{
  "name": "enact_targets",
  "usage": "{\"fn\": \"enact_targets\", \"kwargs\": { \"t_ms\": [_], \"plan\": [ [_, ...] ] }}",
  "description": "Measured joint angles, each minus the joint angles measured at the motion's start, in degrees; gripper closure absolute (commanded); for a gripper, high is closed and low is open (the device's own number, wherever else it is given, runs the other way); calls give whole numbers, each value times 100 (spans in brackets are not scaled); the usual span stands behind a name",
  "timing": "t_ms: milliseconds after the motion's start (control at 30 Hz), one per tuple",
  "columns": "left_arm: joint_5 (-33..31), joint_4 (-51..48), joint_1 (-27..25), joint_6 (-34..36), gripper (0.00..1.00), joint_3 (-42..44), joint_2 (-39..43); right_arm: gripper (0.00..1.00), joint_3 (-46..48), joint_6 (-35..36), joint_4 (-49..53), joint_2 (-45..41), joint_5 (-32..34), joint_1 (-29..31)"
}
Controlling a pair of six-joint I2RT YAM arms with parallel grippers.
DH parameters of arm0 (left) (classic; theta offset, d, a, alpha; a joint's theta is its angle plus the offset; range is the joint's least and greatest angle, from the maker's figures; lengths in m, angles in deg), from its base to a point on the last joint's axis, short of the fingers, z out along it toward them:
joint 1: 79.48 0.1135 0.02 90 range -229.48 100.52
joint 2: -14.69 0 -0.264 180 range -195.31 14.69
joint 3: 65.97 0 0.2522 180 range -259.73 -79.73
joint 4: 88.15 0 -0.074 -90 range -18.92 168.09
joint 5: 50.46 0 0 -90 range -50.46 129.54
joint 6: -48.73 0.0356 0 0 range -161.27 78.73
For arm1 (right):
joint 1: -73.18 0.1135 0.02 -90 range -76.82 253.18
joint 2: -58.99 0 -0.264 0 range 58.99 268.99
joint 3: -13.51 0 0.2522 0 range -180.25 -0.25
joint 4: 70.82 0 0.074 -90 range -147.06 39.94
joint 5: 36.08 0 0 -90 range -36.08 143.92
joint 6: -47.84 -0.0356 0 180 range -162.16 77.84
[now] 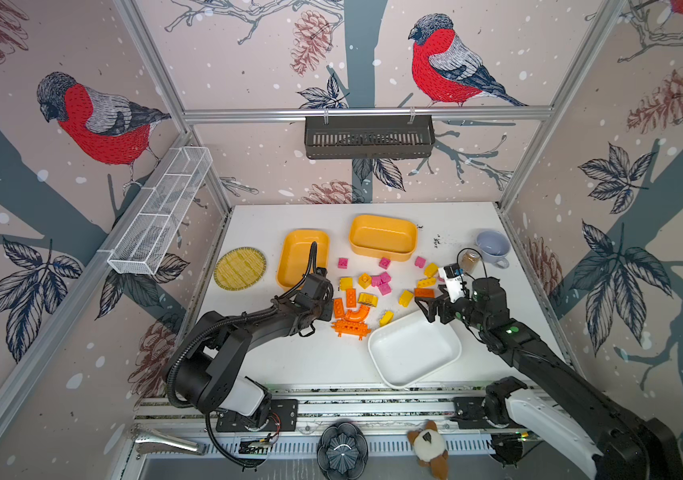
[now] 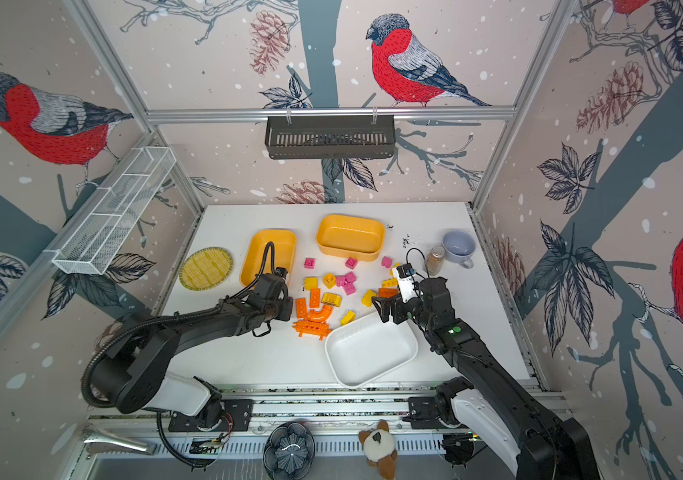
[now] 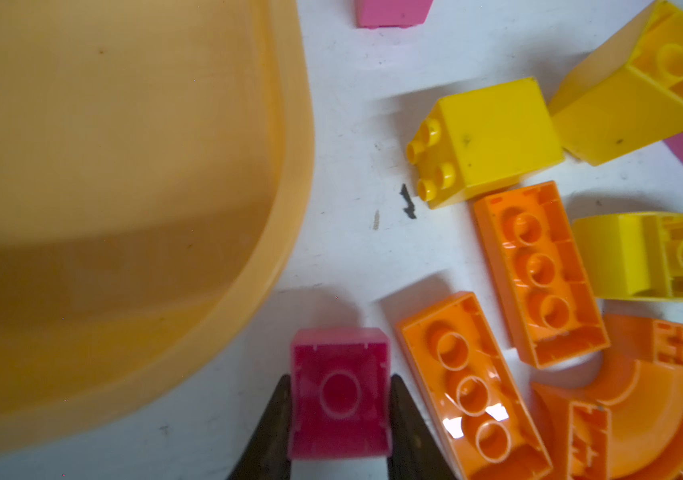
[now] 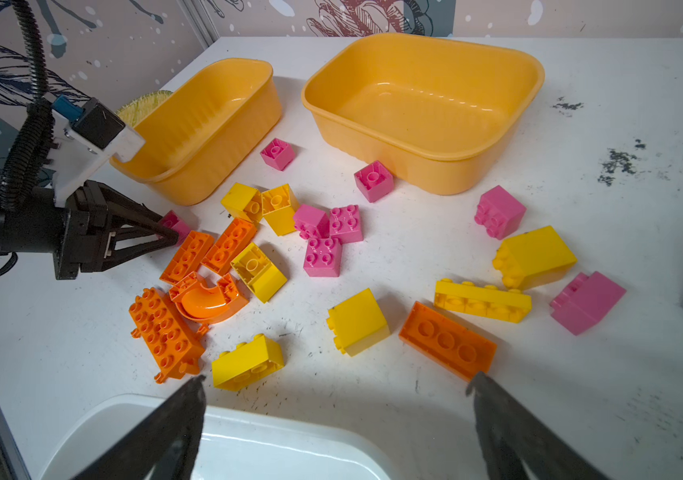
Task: Sort the legos into containers by color
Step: 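Lower the left gripper and grasp a pink square brick, then carry the pink brick with the left gripper into the smaller yellow tub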
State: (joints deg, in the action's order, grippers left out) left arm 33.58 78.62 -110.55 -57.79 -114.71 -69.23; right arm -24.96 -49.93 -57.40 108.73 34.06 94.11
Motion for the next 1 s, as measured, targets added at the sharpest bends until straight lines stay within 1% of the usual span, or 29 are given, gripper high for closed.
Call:
{"fn": "enact_targets", "kwargs": {
  "t_ms": [100,200,300,433,500,567,667,733,867,1000],
  "plan": [
    [13,-186,-20,0,73,-79,251,0,0,-118,-11,-85,-254,26],
    [184,-476,-59,-68,73,-227,551,1,-2,-129,-20,-146,-562,66],
    [348,-968,-96,-245,73,-413,879,1,-11,-146,-20,-168,-887,85],
    [546,-1679,-96,-398,73,-981,1202,1,-114,-184,-28,-151,-1259,136],
    [463,-1928,-81,-402,72,-1331,1270,1,-195,-258,-68,-96,-1438,181],
    [435,-2070,140,-275,72,-1700,1235,1,-284,-262,-133,-7,-1600,269],
    [367,-2105,686,-83,72,-2103,874,0,-402,-299,-264,155,-1751,435],
    [291,-2264,938,57,72,-2350,544,1,-487,-321,-328,282,-1801,546],
    [271,-2212,1440,345,71,-2859,-251,1,-702,-407,-455,562,-1871,741],
    [197,-2157,1668,501,71,-3451,-1182,0,-852,-407,-533,785,-1873,901]
  ]
}}
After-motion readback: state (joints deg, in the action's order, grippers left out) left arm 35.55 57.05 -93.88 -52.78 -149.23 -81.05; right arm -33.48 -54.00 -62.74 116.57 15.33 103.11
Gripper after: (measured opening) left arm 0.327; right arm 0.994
